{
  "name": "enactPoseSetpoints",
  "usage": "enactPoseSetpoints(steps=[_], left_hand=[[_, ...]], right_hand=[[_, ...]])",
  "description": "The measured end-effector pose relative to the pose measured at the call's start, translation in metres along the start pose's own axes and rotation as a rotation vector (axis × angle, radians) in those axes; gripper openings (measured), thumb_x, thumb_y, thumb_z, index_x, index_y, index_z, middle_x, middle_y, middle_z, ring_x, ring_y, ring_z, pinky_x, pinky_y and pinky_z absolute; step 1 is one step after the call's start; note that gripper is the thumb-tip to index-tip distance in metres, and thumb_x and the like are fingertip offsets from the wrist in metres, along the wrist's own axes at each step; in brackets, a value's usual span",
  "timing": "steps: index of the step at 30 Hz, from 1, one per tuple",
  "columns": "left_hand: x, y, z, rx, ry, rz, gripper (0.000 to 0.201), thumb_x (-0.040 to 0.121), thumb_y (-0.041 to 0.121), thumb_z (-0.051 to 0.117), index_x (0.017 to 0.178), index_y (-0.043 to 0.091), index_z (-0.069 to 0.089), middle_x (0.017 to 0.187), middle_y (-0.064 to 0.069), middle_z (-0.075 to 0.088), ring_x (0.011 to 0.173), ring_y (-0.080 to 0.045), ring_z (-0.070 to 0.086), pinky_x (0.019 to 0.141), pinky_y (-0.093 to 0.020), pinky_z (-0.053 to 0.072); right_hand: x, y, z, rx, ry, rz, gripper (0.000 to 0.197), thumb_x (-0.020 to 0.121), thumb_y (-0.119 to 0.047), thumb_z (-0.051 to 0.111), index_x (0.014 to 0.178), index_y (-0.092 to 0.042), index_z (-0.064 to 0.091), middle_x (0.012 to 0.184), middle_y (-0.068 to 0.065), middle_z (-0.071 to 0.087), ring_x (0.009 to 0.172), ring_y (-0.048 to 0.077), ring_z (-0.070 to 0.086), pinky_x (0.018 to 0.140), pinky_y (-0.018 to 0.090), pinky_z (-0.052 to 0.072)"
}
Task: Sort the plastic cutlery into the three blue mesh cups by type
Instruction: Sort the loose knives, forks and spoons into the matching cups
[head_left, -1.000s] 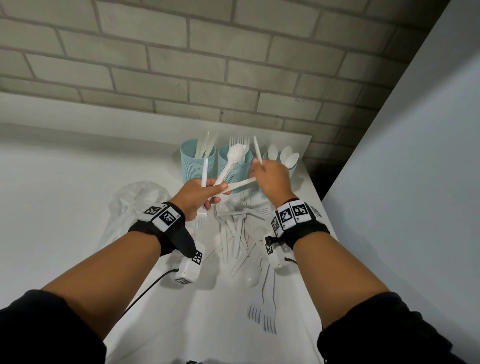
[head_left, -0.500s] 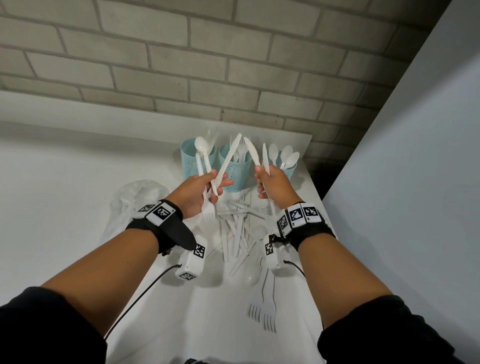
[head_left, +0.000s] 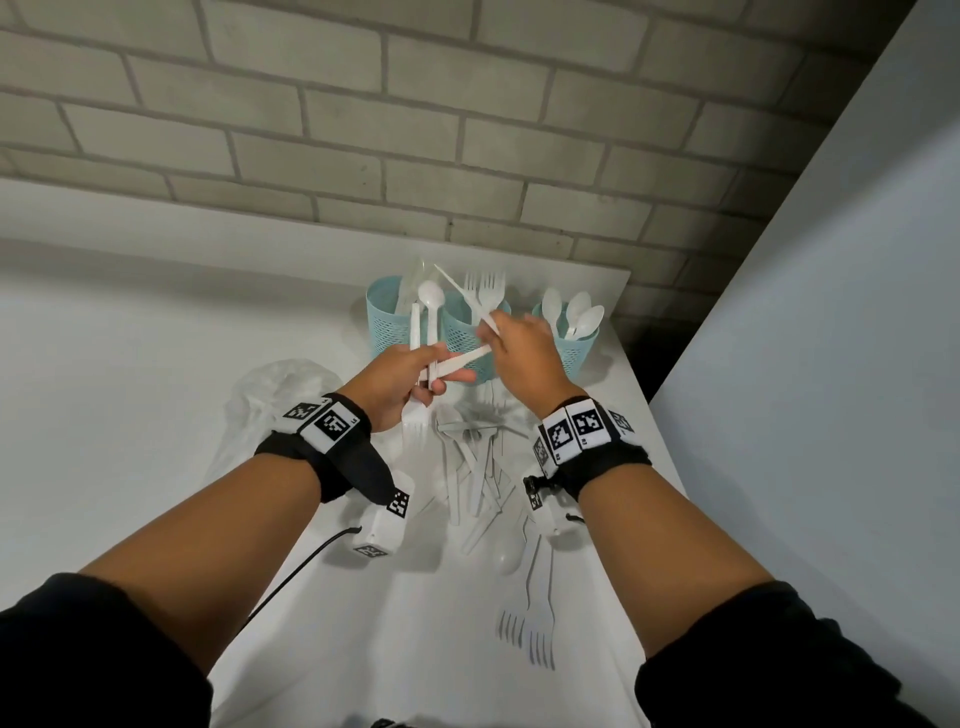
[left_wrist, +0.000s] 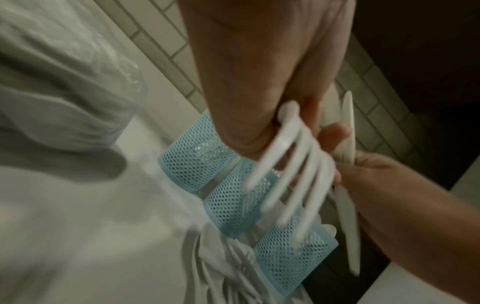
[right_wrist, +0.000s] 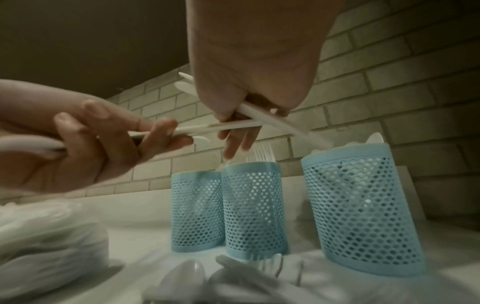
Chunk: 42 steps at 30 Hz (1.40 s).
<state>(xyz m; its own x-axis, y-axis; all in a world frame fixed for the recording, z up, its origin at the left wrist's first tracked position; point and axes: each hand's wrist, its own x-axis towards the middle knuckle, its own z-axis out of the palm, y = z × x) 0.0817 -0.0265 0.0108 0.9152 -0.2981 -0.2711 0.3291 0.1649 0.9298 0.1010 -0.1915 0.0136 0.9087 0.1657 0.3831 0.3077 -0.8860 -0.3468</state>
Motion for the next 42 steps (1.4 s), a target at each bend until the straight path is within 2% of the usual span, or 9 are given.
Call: enactPoseSetpoints(steps=[4,9,14,18,24,28,32,35,42], left_hand=[[-0.005,0.005,-0.008,0.061,0.050,0.062,0.031,0.100,0.026,0.039,0.099,0.007,0.064,0.076,-0.011,0.074,0.043,-0.006,0.047,0.037,-0.011,0.030],[-0.008,0.013,-0.016,-0.073,0.107,0.142,0.033,0.101,0.028,0.036,0.109,0.006,0.059,0.078,-0.013,0.073,0.051,-0.016,0.065,0.043,-0.015,0.043],[-0.010,0.018,-0.028,-0.228,0.155,0.167,0.022,0.099,0.015,0.041,0.104,0.000,0.057,0.094,-0.018,0.067,0.062,-0.019,0.071,0.059,-0.021,0.058],[-0.005,0.011,-0.037,-0.269,0.164,0.122,0.014,0.097,0.009,0.045,0.100,0.002,0.057,0.087,-0.012,0.071,0.066,-0.012,0.071,0.065,-0.021,0.057],[-0.002,0.011,-0.046,-0.284,0.180,0.104,0.035,0.096,-0.003,0.037,0.124,0.018,0.041,0.085,-0.010,0.061,0.051,-0.008,0.057,0.046,-0.017,0.045],[0.002,0.012,-0.050,-0.302,0.201,0.082,0.033,0.098,0.004,0.035,0.126,0.017,0.046,0.073,-0.004,0.050,0.046,-0.006,0.039,0.039,-0.015,0.029],[0.005,0.011,-0.055,-0.242,0.195,0.073,0.028,0.102,0.028,0.035,0.119,0.016,0.054,0.071,0.001,0.045,0.046,-0.005,0.033,0.040,-0.015,0.025],[0.008,0.008,-0.059,-0.234,0.177,0.052,0.036,0.100,0.037,0.035,0.120,0.015,0.056,0.071,0.003,0.047,0.050,-0.005,0.033,0.042,-0.015,0.026],[0.011,0.004,-0.054,-0.230,0.182,0.050,0.031,0.100,0.030,0.039,0.106,0.012,0.063,0.074,0.004,0.054,0.053,-0.005,0.038,0.042,-0.015,0.031]], right_hand=[[-0.003,-0.003,0.003,0.009,-0.138,0.015,0.030,0.100,-0.029,0.037,0.100,-0.009,0.058,0.084,0.012,0.066,0.078,0.031,0.061,0.072,0.038,0.049],[0.008,-0.007,0.010,0.439,-0.164,0.181,0.042,0.097,-0.044,0.038,0.082,-0.013,0.061,0.065,-0.002,0.055,0.065,0.018,0.054,0.069,0.034,0.046],[0.025,-0.016,0.013,0.577,-0.222,0.135,0.022,0.092,-0.039,0.054,0.091,-0.019,0.060,0.068,-0.012,0.054,0.061,-0.001,0.051,0.059,0.016,0.040],[0.056,-0.027,0.015,0.876,-0.059,0.352,0.030,0.097,-0.023,0.045,0.072,-0.013,0.058,0.048,-0.003,0.049,0.043,0.008,0.046,0.050,0.023,0.037],[0.108,-0.059,0.013,1.453,0.149,0.374,0.020,0.100,-0.017,0.040,0.089,-0.019,0.056,0.057,-0.004,0.058,0.052,0.008,0.059,0.055,0.020,0.047],[0.128,-0.075,0.028,1.314,0.272,0.321,0.024,0.100,-0.017,0.039,0.081,-0.016,0.053,0.061,-0.002,0.042,0.053,0.010,0.040,0.053,0.019,0.038],[0.131,-0.069,0.054,1.083,0.186,0.330,0.022,0.099,-0.017,0.043,0.081,-0.018,0.056,0.066,-0.002,0.050,0.061,0.009,0.049,0.064,0.020,0.042],[0.129,-0.060,0.066,1.059,0.099,0.375,0.009,0.095,-0.012,0.049,0.097,-0.008,0.057,0.080,0.004,0.058,0.074,0.014,0.056,0.071,0.020,0.045],[0.122,-0.060,0.043,0.828,0.177,0.289,0.041,0.088,-0.010,0.061,0.128,-0.011,0.050,0.134,0.004,0.052,0.124,0.015,0.047,0.092,0.011,0.033]])
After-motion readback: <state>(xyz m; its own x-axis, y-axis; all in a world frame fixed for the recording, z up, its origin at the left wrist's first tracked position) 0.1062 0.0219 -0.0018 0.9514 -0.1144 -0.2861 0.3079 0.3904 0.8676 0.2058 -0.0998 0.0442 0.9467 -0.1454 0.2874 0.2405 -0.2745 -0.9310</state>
